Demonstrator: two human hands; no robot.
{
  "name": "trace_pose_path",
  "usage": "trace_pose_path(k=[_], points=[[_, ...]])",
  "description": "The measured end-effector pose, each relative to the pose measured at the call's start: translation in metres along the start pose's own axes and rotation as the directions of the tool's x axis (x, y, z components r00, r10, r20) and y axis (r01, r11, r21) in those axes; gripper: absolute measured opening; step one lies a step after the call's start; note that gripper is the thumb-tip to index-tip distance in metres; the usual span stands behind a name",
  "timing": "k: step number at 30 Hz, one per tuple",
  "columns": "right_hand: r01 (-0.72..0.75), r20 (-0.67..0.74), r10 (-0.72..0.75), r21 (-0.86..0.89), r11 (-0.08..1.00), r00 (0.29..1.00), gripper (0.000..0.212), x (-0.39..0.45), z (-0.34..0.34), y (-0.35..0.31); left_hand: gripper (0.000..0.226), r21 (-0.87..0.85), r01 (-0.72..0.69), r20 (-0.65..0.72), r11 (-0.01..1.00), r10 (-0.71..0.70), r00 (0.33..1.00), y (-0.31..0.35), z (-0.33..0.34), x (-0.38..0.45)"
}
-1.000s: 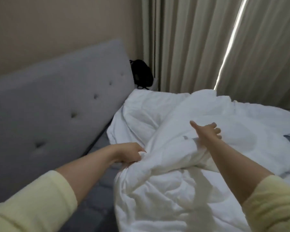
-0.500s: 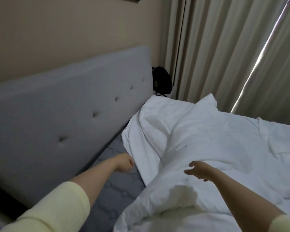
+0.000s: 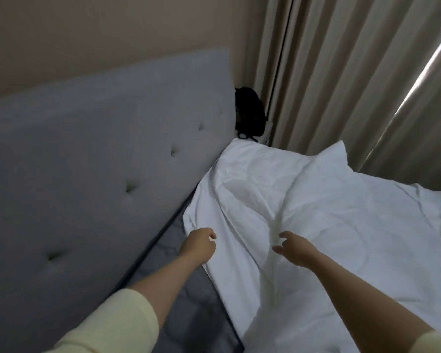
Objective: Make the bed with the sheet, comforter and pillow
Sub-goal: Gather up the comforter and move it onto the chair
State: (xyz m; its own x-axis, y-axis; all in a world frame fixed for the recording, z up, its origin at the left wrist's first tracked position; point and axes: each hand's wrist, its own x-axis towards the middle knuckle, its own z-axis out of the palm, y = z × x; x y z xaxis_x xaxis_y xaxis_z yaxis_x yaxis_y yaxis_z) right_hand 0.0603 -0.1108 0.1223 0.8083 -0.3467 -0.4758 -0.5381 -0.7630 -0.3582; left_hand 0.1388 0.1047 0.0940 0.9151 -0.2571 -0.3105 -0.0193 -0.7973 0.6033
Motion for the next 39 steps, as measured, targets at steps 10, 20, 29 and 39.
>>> trace_pose_path(k=[10, 20, 29, 39], points=[[0.086, 0.004, -0.09, -0.33, 0.94, 0.996, 0.059, 0.192, 0.067, -0.024, 0.035, 0.129, -0.116, -0.081, 0.985, 0.127, 0.989, -0.046, 0.091, 0.19], [0.09, -0.106, -0.213, -0.662, 0.744, 0.971, 0.07, 0.351, 0.099, 0.036, 0.052, 0.314, -0.061, 0.101, 0.947, 0.031, 0.994, -0.103, 0.221, 0.311], [-0.171, -0.254, 0.039, -0.52, 0.837, 0.966, 0.11, 0.473, 0.048, 0.054, 0.065, 0.305, 0.088, 0.171, 0.948, -0.146, 0.974, -0.114, 0.256, 0.354], [0.157, -0.013, -0.169, -0.306, 0.939, 0.986, 0.035, 0.407, 0.145, 0.042, 0.062, 0.237, 0.12, 0.113, 0.964, -0.15, 0.982, -0.124, 0.259, 0.362]])
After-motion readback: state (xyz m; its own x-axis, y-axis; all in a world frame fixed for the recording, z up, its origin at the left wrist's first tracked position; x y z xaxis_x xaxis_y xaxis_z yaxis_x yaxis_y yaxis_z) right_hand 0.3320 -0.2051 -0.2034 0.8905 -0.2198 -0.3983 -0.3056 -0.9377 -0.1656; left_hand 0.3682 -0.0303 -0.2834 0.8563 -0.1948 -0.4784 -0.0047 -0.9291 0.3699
